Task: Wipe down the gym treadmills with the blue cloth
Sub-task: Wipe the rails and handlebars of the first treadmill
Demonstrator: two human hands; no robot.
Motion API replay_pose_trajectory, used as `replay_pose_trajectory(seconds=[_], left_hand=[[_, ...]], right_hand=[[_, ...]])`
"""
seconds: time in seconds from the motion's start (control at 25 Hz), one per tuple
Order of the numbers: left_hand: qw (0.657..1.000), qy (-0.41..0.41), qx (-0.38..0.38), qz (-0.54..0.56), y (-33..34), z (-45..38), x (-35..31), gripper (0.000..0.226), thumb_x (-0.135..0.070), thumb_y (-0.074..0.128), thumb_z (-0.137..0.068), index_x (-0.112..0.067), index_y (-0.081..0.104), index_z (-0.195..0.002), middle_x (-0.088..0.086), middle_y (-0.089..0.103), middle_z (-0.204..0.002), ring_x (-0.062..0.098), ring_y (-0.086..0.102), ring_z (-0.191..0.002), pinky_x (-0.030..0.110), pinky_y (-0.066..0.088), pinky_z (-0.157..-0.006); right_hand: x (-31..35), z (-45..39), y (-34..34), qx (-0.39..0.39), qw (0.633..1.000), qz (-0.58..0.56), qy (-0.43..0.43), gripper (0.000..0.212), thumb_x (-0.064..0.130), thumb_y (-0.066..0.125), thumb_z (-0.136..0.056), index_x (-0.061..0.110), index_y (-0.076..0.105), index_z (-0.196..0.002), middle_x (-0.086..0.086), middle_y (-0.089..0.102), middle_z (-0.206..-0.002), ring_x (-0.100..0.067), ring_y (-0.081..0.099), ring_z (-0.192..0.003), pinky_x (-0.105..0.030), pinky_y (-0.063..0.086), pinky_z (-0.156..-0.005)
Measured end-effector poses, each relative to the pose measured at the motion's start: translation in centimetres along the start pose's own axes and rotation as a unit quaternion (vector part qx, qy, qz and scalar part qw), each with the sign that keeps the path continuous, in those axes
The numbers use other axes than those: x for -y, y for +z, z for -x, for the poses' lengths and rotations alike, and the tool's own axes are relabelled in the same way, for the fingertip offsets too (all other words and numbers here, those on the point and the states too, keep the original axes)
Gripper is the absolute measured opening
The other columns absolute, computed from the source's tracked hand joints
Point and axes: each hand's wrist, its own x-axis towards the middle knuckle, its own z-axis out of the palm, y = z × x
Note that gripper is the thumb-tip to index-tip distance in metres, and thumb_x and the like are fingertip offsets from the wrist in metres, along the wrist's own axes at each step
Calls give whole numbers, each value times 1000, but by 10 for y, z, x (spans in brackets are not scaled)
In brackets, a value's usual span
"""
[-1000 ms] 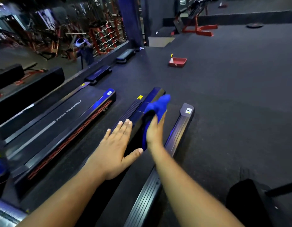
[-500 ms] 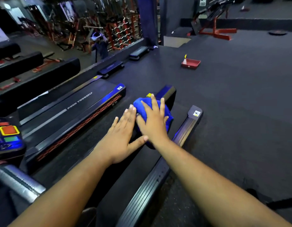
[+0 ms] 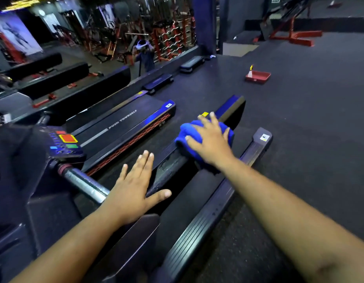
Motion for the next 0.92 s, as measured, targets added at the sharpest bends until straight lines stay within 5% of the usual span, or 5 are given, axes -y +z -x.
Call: replay_pose_trajectory(seconds=[0.16,0.44,0.6,0.8,0.92], left_hand=[[999,3,-40,36,1,9,3,115,-98,5,-68,-26,-23,-154,-10,-28,-161,1,-23,-147,41,-8,-123],[966,71,-162,190,3,17,12,107,-88,20,-81,-19,-12,-157,-7,-21,-163,3,-14,-151,43,-3,-124],[962,94,-172,187,3,24,10,108,-87,20,-82,-16,-9,-158,-4,-16,-165,4,-12,-151,50,2,-124],[931,144,-202,266,1,26,12,109,-84,24,-84,-7,-1,-158,4,-8,-166,10,-6,-153,54,7,-124],[952,156,-171,202,1,25,11,102,-81,24,-88,-11,2,-158,3,-7,-167,11,-5,-153,54,6,-124]], right_hand=[[23,-31,-13,-2,990,27,142,58,54,49,-90,24,55,-138,7,19,-164,-22,-8,-153,-81,4,-107],[69,86,38,1,996,-1,-86,74,73,33,-85,34,41,-148,8,22,-163,-15,-4,-153,-78,-1,-109],[74,48,32,-52,995,-37,81,56,60,48,-93,36,48,-143,7,14,-165,-19,-11,-153,-81,7,-106],[125,158,106,-116,974,-194,-5,62,53,40,-94,50,20,-152,17,-4,-166,-16,-19,-152,-71,-3,-111],[81,138,121,-166,936,-299,87,62,57,33,-95,64,-2,-145,25,-15,-161,-10,-13,-152,-68,3,-117]])
